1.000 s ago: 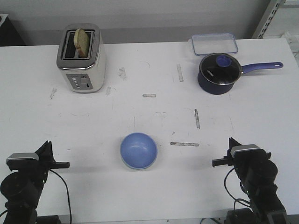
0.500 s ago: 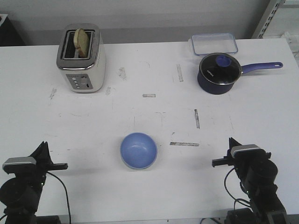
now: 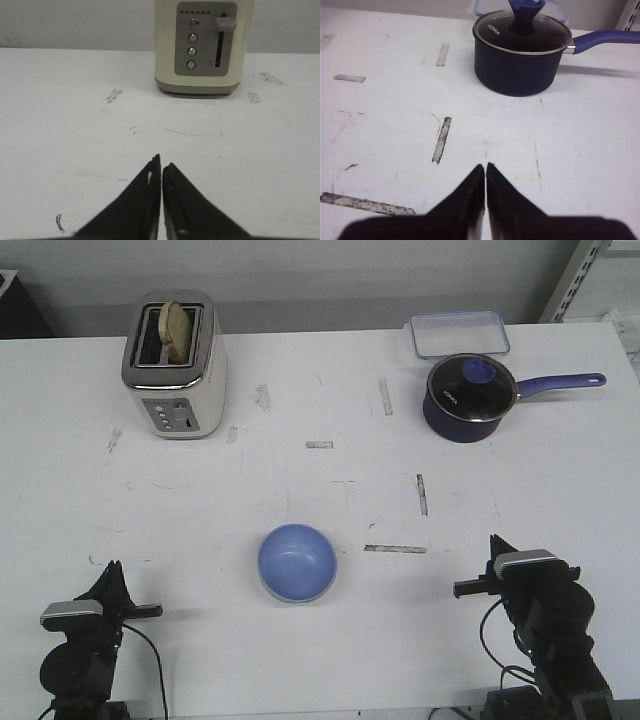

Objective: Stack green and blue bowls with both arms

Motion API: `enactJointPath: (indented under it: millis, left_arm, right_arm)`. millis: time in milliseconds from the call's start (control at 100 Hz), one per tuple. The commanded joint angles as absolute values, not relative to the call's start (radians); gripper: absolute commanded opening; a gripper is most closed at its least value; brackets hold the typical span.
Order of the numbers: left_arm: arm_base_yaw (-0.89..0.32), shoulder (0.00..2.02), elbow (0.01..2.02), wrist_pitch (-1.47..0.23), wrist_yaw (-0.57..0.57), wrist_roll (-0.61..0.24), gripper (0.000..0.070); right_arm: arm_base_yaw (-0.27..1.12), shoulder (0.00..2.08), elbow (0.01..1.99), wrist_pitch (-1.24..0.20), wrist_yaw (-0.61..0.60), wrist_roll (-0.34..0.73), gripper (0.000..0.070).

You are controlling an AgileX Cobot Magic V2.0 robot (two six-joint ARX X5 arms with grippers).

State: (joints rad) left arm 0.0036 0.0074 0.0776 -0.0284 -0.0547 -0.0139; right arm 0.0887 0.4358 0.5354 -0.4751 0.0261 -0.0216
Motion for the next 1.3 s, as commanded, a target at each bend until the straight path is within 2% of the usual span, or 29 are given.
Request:
enactJointPath:
  millis: [0, 90, 1080, 1200, 1290]
  left_arm:
    - [0.002, 0.003, 0.049, 0.007, -0.056, -0.015, 0.0001]
    - [-0.003, 0.003, 0.01, 0.049, -0.055, -0.015, 0.0001]
    - [-0.009, 0.003, 0.012, 0.052, -0.055, -0.016, 0.0001]
    - [-0.009, 0.003, 0.012, 0.053, -0.055, -0.016, 0.0001]
    - [-0.009, 0.003, 0.012, 0.052, -0.055, -0.015, 0.0001]
  right_arm:
    - [0.088, 0.439, 0.537, -0.464, 0.027, -0.023, 0.0]
    - [0.088, 0.438, 0.537, -0.456, 0.027, -0.023, 0.0]
    - [0.088, 0.438, 0.537, -0.451, 0.027, -0.026, 0.0]
    - [0.062, 0.424, 0.524, -0.415, 0.03, -0.069, 0.0]
    - [0.023, 0.412, 0.476, -0.329, 0.025, -0.067, 0.0]
